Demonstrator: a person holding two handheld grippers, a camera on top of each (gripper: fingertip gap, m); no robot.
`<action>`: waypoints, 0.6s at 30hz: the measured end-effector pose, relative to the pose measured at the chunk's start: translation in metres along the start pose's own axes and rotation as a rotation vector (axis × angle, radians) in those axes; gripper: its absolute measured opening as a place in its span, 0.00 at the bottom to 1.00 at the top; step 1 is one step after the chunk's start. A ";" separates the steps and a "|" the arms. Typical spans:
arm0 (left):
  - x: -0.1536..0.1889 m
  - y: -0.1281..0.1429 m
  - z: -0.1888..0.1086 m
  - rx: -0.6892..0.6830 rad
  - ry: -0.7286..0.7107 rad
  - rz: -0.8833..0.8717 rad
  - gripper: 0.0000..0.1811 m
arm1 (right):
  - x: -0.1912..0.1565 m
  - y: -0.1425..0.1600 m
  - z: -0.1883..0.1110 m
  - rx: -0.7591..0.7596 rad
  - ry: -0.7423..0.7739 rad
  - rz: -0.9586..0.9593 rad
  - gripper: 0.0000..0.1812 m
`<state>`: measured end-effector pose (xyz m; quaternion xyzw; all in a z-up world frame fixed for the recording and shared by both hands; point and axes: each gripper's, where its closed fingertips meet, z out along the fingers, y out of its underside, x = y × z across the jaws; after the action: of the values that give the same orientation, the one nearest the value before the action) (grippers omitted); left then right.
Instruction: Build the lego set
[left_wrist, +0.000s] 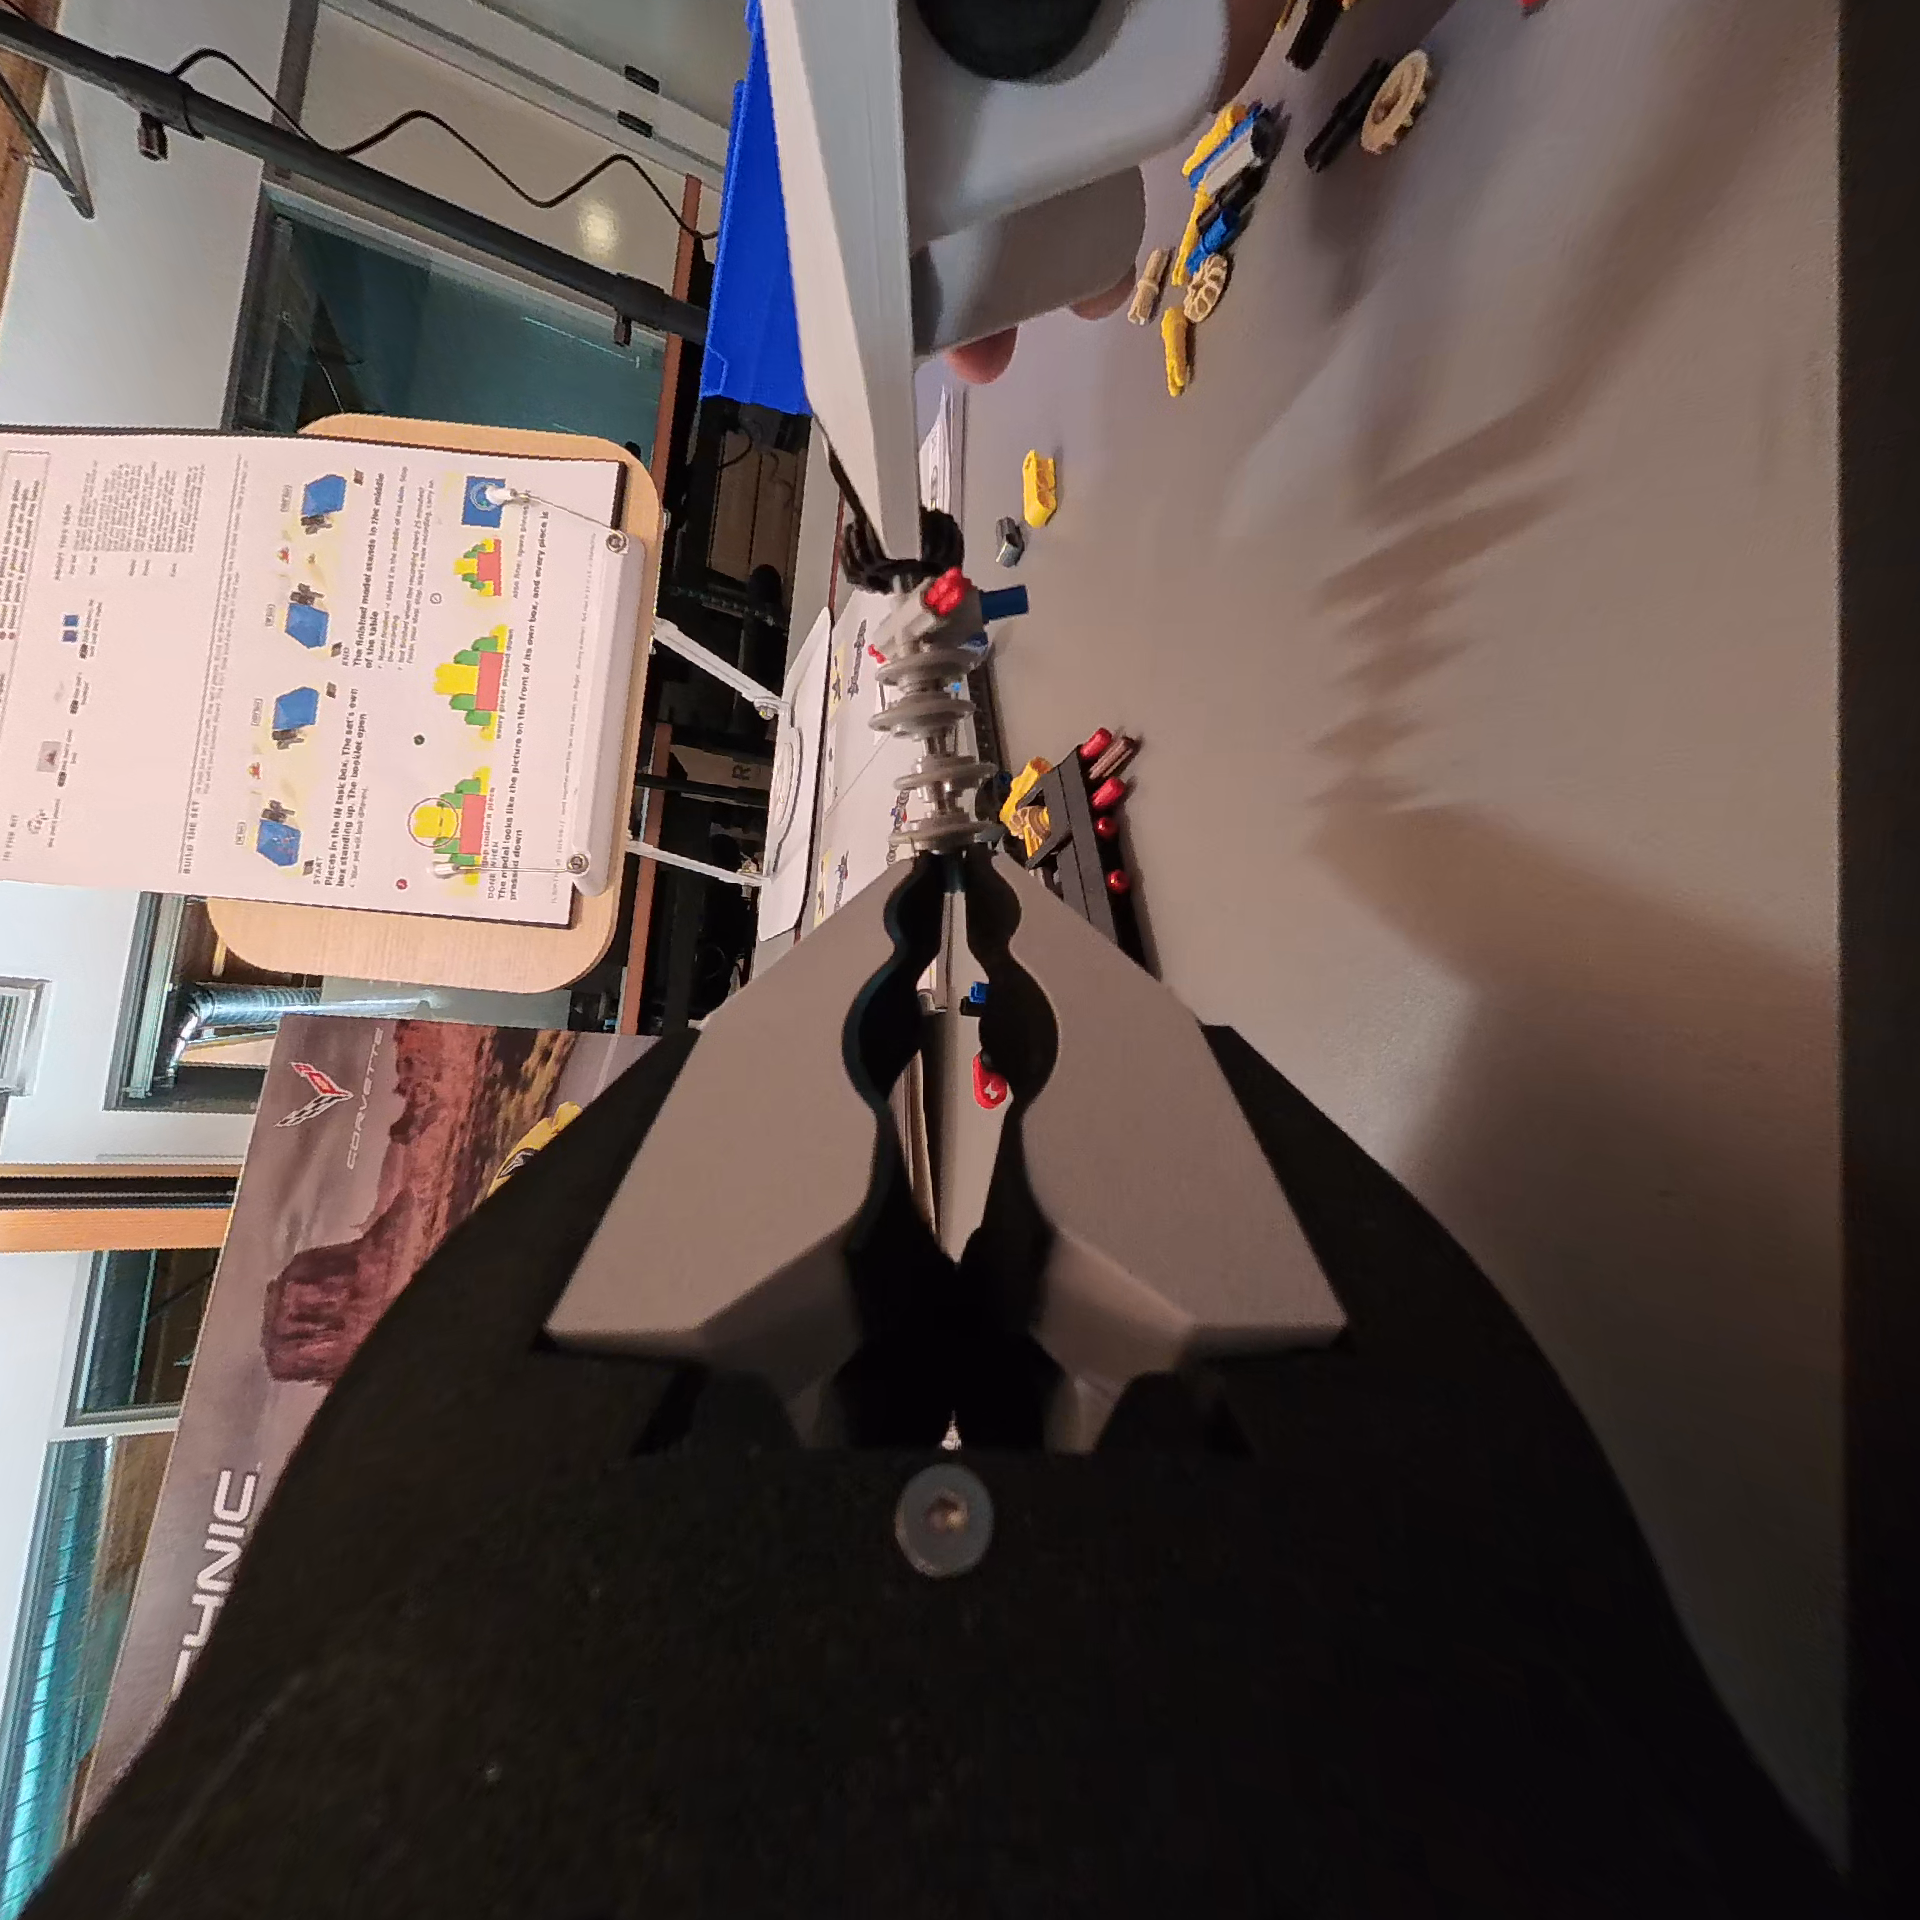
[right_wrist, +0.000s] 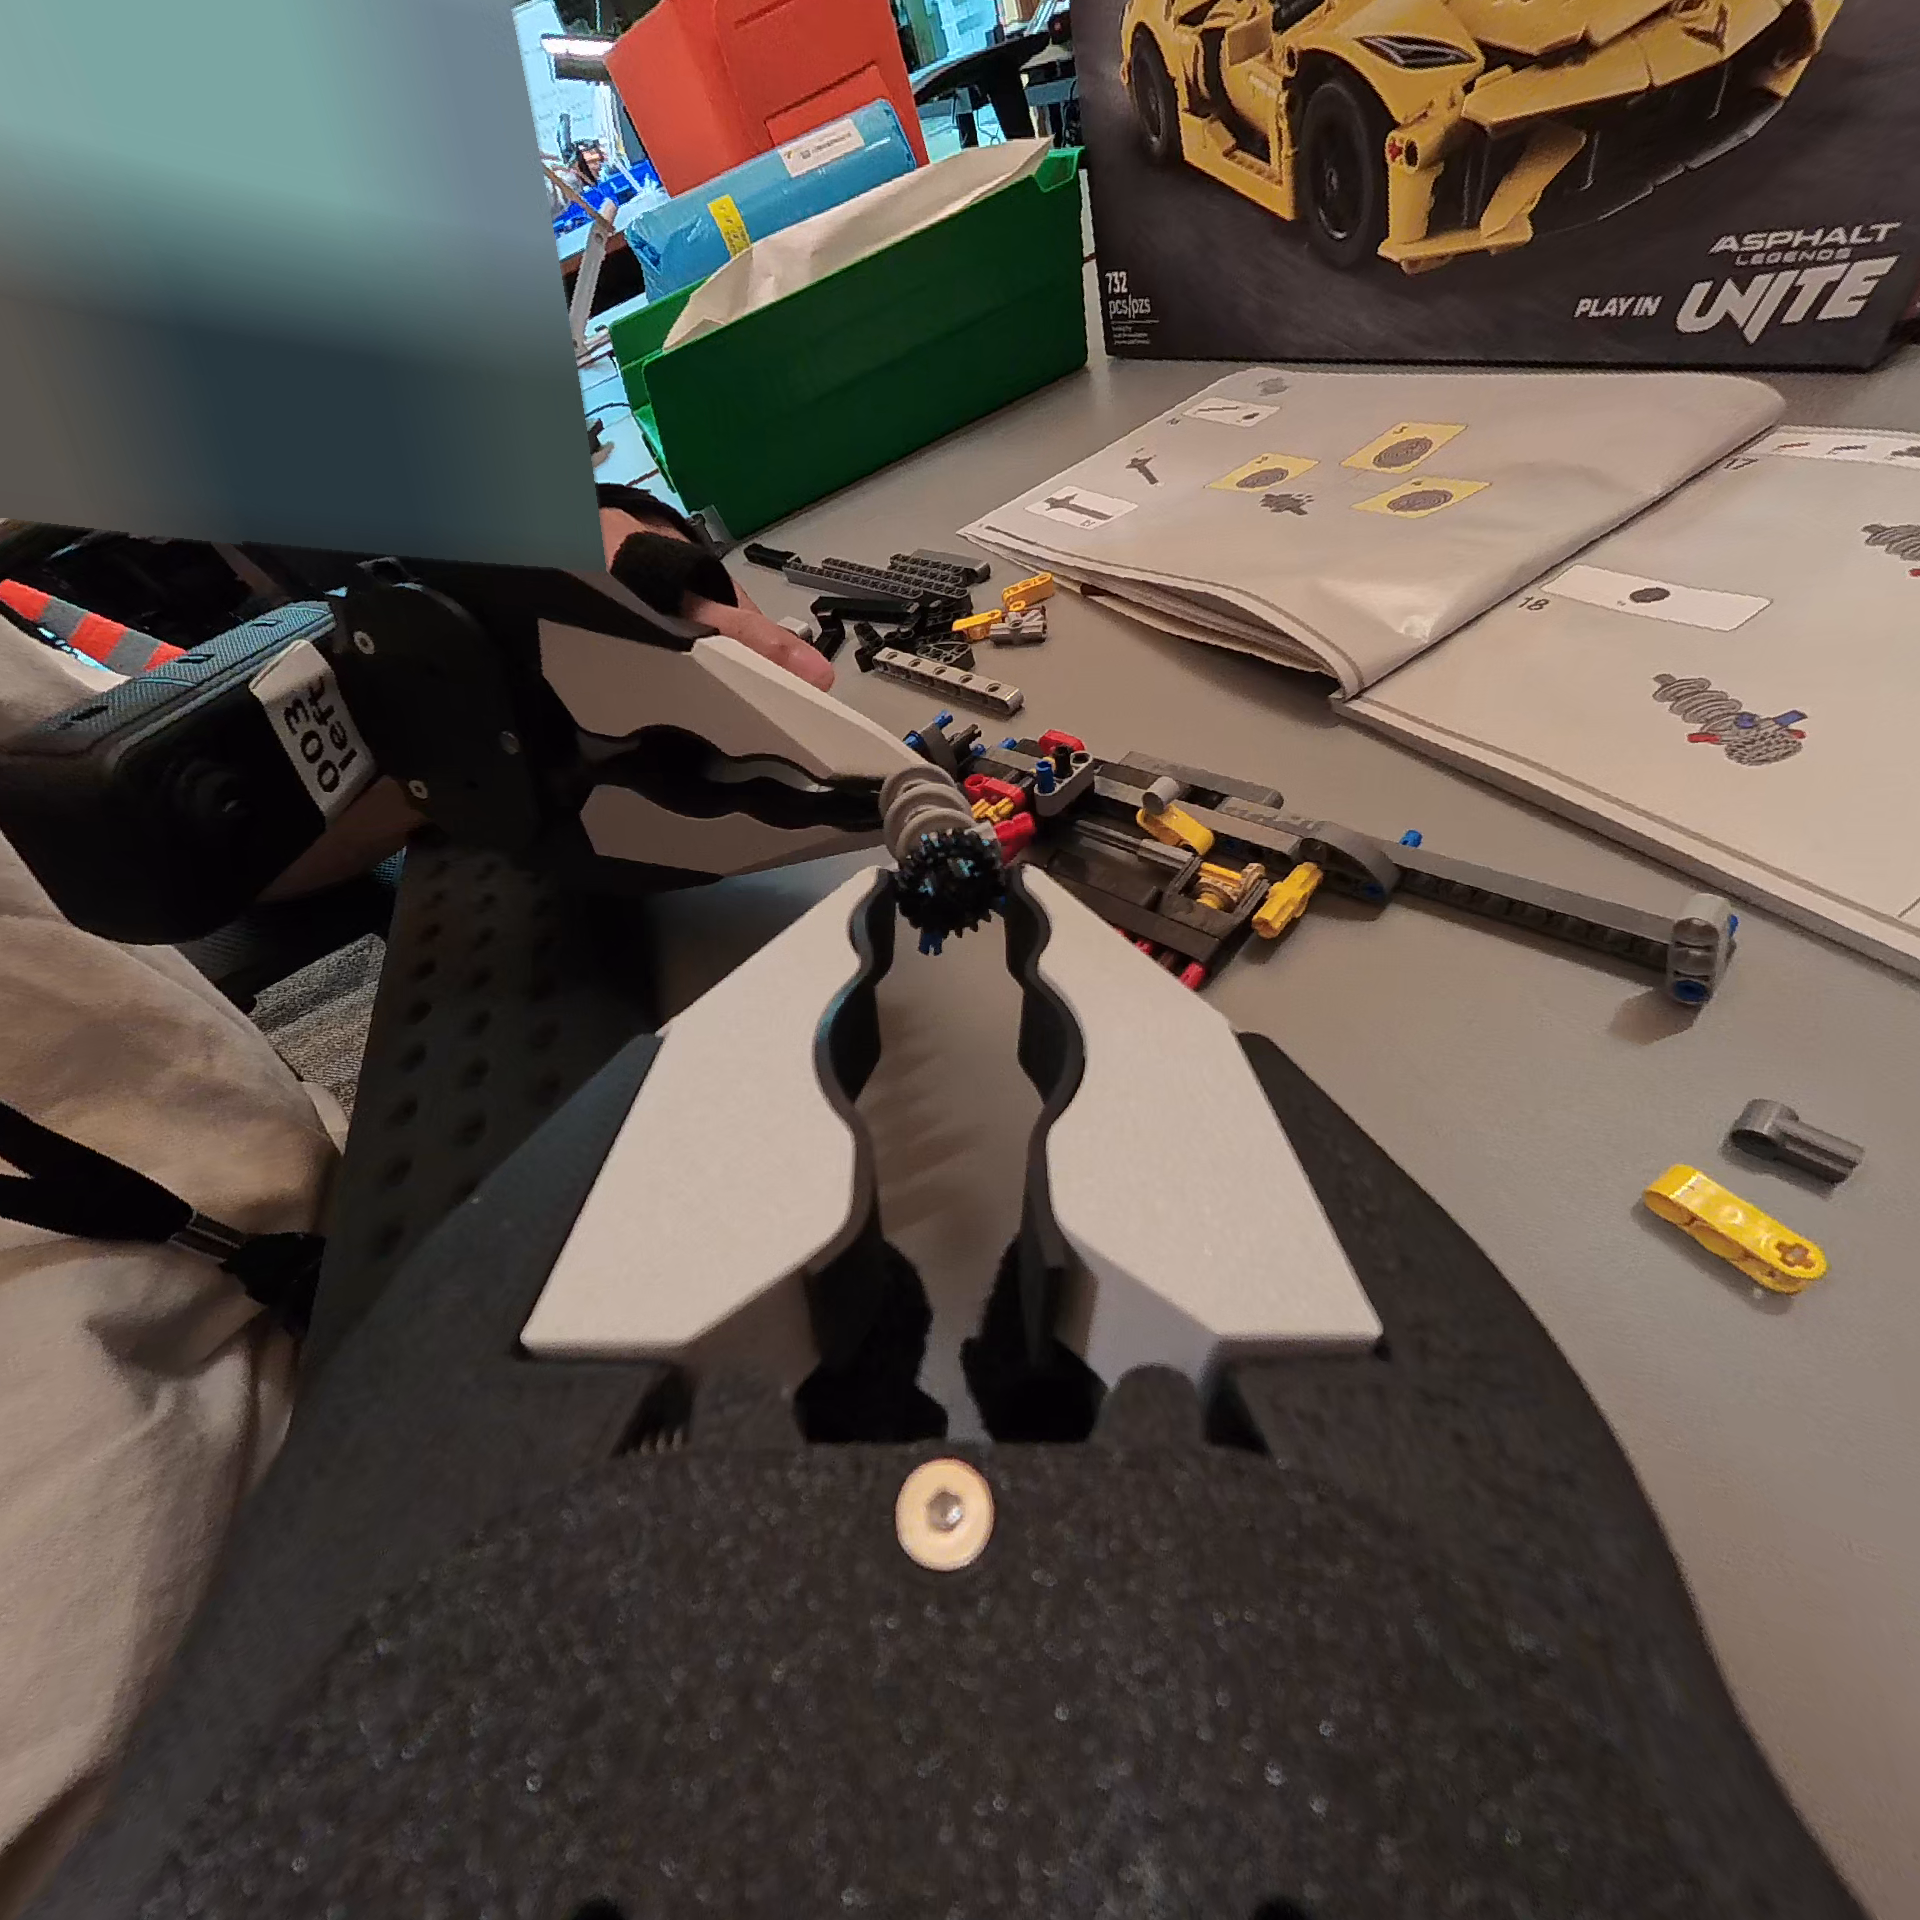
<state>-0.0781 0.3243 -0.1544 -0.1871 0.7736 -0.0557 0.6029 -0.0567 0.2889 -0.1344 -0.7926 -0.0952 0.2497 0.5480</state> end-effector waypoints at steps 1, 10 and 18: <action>0.000 0.000 0.000 0.001 -0.001 0.000 0.01 | 0.000 0.000 0.000 0.001 0.000 -0.001 0.11; 0.007 0.001 -0.002 0.004 0.029 0.031 0.01 | 0.001 0.009 0.002 -0.057 0.045 -0.103 0.11; 0.009 -0.003 -0.003 0.021 0.037 0.046 0.01 | -0.001 0.012 -0.001 -0.069 0.001 -0.037 0.11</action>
<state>-0.0821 0.3178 -0.1608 -0.1618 0.7882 -0.0532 0.5914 -0.0588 0.2834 -0.1446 -0.8092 -0.1183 0.2358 0.5249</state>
